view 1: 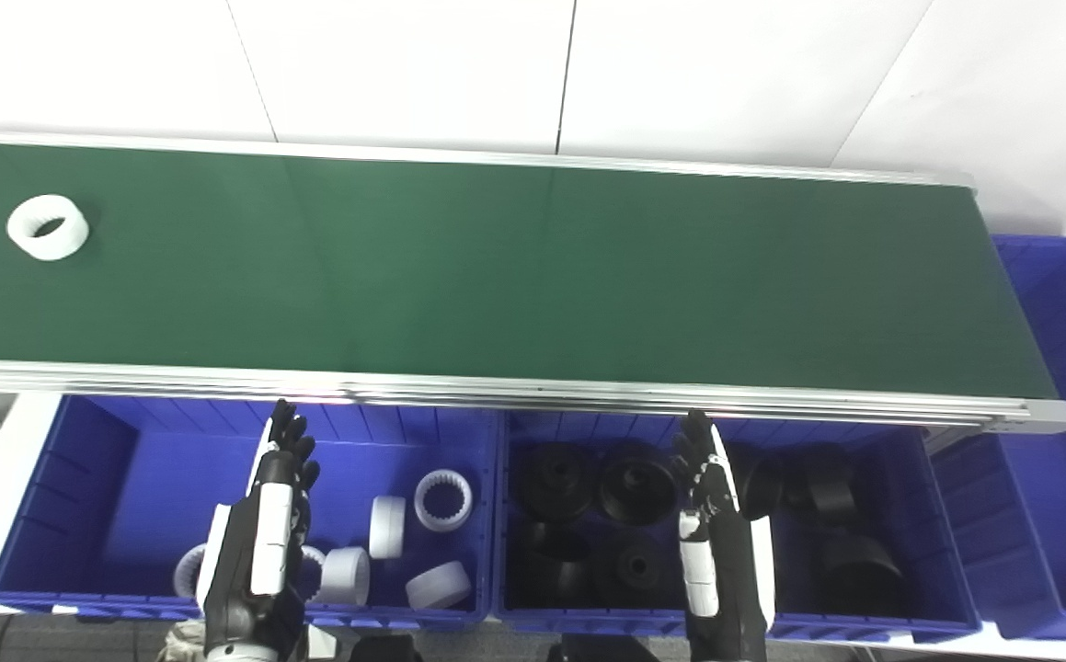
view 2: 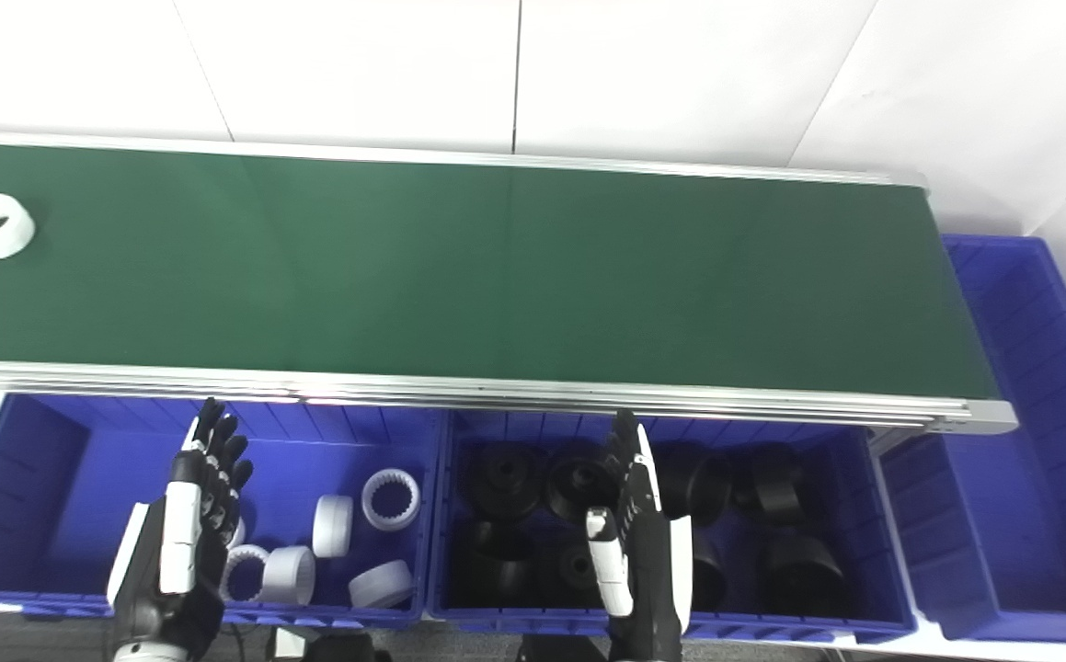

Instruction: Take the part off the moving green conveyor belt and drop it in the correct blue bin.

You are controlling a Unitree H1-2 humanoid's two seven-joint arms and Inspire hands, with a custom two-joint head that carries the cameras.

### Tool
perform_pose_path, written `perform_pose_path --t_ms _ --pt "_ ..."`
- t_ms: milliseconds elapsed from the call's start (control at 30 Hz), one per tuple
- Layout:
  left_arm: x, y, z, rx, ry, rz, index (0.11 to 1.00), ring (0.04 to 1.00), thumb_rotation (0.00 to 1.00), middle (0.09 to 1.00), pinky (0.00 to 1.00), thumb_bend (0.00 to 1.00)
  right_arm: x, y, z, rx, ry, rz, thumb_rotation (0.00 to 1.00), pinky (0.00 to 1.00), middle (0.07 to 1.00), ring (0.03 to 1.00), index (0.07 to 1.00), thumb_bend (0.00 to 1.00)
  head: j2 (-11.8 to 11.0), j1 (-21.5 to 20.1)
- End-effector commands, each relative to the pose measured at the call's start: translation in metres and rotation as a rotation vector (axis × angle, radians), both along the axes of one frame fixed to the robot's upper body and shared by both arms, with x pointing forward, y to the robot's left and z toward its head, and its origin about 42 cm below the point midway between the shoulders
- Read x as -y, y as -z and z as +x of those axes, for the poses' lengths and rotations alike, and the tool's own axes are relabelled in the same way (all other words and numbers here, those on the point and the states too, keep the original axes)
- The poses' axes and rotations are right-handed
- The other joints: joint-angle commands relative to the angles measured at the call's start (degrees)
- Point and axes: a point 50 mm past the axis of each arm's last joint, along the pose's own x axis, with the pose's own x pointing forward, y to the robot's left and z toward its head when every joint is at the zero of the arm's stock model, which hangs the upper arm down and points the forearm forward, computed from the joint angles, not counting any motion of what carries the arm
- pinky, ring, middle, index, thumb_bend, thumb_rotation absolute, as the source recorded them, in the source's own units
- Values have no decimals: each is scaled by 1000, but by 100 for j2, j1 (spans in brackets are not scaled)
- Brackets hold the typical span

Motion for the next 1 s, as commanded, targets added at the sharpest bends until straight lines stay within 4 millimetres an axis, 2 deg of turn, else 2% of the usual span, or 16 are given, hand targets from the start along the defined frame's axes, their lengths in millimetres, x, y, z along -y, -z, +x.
perform_pose_path --t_ms 0,200,433,667,967 --pt "0 -7 3 63 -2 29 1000 1000 943 1000 1000 437 -10 -8 5 53 -1 49 1000 897 941 928 952 834 -4 8" --pt "0 -6 1 76 6 43 1000 1000 950 1000 1000 435 -11 -8 2 36 14 103 1000 900 945 931 951 784 -32 0" --pt "1 -7 -1 81 14 48 1000 1000 955 1000 1000 424 -9 -10 -1 25 5 107 1000 903 942 931 947 790 -51 42" --pt "1 -5 -5 73 15 57 1000 1000 987 1000 1000 386 -9 -6 -5 19 -4 118 1000 913 940 937 946 821 -301 90" --pt "0 -5 -3 82 18 46 1000 1000 959 1000 1000 417 -11 -7 -5 6 7 113 1000 895 934 926 936 832 -219 54"
